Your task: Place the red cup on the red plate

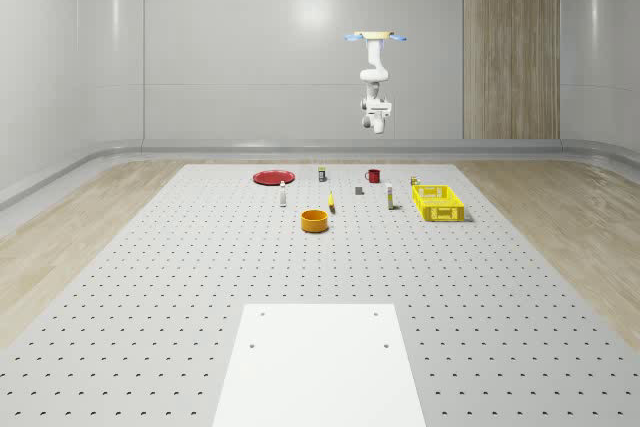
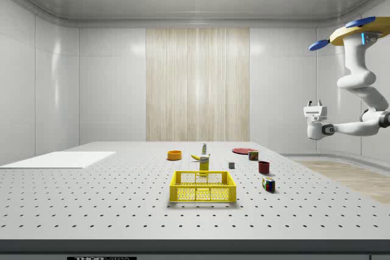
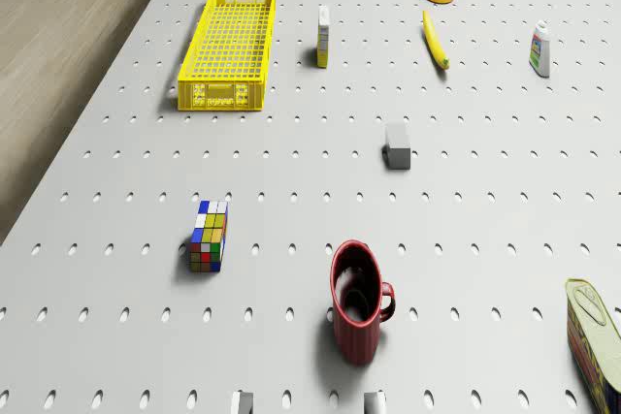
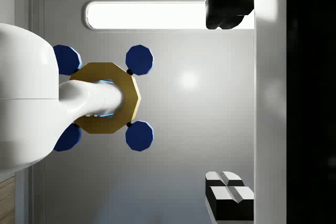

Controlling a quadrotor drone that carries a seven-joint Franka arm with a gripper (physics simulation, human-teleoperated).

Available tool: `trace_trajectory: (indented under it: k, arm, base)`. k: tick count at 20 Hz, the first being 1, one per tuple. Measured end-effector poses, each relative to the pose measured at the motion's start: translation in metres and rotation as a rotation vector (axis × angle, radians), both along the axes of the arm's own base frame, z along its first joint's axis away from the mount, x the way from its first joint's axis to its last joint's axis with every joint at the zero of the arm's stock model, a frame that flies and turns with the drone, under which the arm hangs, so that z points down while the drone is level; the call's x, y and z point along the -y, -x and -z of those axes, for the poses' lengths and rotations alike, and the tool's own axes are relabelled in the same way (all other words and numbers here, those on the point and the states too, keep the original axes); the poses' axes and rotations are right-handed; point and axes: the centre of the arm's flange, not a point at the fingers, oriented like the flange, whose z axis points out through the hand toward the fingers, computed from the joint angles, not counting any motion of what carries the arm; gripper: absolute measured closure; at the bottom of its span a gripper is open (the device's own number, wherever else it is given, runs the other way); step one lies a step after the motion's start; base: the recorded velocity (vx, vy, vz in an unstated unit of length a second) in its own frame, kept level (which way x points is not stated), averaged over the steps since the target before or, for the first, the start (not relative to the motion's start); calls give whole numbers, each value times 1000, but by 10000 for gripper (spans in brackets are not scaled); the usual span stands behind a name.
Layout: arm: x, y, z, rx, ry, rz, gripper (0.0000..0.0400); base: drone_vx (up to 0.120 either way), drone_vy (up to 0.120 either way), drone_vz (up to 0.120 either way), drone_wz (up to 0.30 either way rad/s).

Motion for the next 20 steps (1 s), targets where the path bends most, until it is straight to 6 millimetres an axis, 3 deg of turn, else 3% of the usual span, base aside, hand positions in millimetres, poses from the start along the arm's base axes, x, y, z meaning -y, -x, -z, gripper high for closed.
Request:
trace_trajectory:
  k: [7, 10, 18, 20]
  arm:
    - [0, 3, -50, 6, 0, 0, 0]
    - [0, 2, -66, 8, 0, 0, 0]
    - [0, 1, -88, 14, 0, 0, 0]
    - [0, 0, -90, 16, 0, 0, 0]
  base:
    - [0, 0, 0, 0]
    - [0, -107, 0, 0]
    - [115, -120, 0, 0]
    - [120, -20, 0, 0]
